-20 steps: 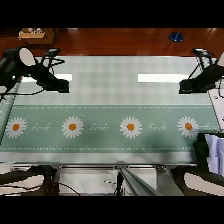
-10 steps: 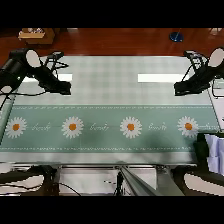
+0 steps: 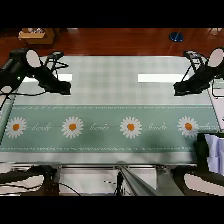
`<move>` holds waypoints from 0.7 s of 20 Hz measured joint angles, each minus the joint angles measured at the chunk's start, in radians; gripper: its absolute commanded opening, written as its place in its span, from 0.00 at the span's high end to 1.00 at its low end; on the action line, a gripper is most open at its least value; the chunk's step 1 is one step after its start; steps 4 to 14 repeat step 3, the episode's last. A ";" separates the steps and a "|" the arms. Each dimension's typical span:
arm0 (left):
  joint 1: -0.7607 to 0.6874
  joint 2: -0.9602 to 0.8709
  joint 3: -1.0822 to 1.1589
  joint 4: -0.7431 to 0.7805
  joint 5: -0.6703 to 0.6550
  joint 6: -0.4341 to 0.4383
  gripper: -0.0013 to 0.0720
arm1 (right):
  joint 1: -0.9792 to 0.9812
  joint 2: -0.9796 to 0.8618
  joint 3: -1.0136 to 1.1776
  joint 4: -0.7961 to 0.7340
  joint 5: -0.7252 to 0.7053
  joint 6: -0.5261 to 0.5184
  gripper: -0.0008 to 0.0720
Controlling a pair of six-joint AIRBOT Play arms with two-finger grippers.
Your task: Fold the shirts.
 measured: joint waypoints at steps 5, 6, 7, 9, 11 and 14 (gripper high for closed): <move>0.000 0.000 0.000 0.000 0.000 0.000 0.26 | 0.000 0.000 0.000 0.000 0.000 0.000 0.37; 0.000 0.000 0.000 0.000 0.000 0.000 0.26 | 0.000 0.000 0.000 0.000 0.000 0.000 0.37; 0.000 0.000 0.000 0.000 0.000 0.000 0.26 | 0.000 0.000 0.000 0.000 0.000 0.000 0.37; 0.000 0.000 0.000 0.000 0.000 0.000 0.26 | 0.000 0.000 0.000 0.000 0.000 0.000 0.37; 0.000 0.000 0.000 0.000 0.000 0.000 0.26 | 0.000 0.000 0.000 0.000 0.000 0.000 0.37; 0.000 0.000 0.000 0.000 0.000 0.000 0.26 | 0.000 0.000 0.000 0.000 0.000 0.000 0.37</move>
